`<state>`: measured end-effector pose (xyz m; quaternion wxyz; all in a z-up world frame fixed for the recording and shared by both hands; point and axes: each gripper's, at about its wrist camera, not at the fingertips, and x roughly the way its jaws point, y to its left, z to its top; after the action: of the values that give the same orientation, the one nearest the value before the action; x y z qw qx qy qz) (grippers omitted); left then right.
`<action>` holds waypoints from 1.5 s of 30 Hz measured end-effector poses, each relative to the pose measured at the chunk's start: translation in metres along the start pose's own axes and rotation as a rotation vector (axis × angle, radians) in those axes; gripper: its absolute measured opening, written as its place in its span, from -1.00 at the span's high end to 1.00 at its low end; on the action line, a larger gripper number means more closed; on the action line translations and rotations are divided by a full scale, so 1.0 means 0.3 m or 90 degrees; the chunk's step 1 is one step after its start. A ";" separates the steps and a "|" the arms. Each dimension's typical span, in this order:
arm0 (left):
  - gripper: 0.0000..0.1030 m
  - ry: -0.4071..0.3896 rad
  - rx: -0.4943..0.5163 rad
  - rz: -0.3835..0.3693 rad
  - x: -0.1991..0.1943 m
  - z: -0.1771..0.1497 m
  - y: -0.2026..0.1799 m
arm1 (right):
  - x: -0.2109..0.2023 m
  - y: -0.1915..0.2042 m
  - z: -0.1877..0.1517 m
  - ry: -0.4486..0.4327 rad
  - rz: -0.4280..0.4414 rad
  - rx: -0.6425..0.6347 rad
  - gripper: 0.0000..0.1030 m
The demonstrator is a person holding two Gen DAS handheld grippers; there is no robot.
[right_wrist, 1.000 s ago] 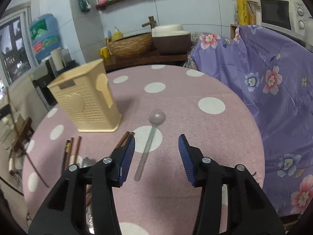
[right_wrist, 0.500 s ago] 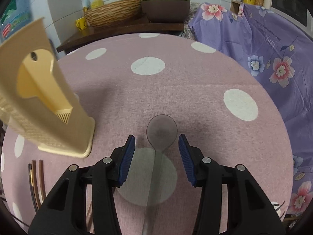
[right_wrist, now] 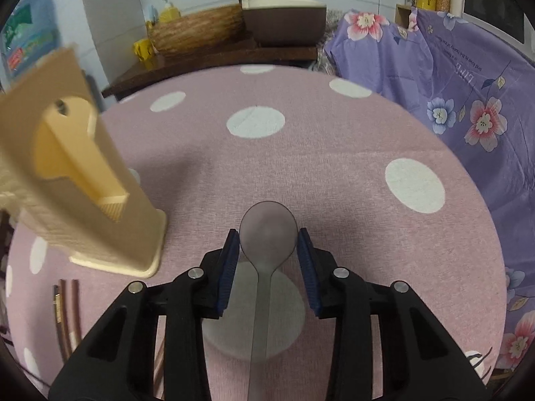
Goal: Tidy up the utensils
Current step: 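Lift the chopstick upright with left tool while right tool lifts the spoon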
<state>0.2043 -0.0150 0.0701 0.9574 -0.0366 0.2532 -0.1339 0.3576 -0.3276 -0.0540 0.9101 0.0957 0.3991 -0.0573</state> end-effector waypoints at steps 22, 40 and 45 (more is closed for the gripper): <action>0.85 -0.010 0.006 0.002 -0.029 -0.018 -0.001 | -0.258 -0.011 -0.103 -0.063 0.086 -0.029 0.29; 0.85 -0.005 0.007 -0.009 -0.022 -0.017 0.001 | 0.076 0.151 -0.072 0.075 0.023 -0.087 0.19; 0.85 -0.004 0.004 -0.011 -0.022 -0.018 0.001 | 0.077 0.133 -0.060 0.075 0.037 -0.068 0.30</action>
<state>0.1963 -0.0130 0.0685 0.9572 -0.0363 0.2492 -0.1428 0.3674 -0.2853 -0.0780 0.8903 0.0615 0.4513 -0.0040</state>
